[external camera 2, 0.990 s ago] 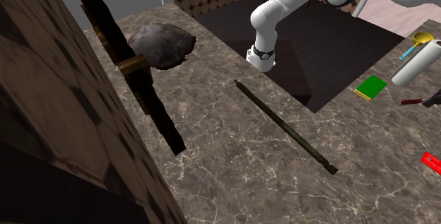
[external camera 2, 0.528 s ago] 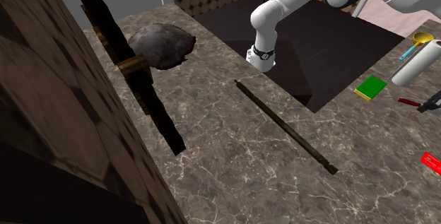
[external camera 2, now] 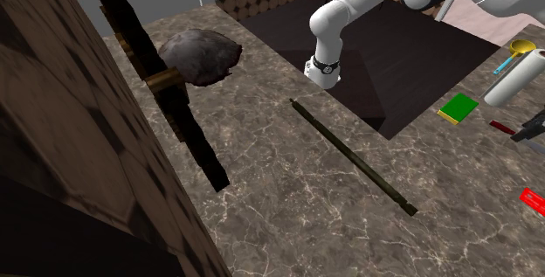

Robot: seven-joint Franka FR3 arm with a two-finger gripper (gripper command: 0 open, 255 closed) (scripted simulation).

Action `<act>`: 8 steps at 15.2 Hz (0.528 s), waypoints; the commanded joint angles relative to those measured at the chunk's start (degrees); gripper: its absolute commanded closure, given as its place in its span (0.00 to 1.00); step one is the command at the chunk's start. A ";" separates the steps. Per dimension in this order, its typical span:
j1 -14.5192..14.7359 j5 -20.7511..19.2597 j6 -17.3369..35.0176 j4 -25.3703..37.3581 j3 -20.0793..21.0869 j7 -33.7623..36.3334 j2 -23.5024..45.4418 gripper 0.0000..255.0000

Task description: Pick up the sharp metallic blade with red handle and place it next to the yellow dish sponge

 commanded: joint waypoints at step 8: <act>0.15 0.09 -7.08 6.75 0.05 -0.12 -0.34 0.00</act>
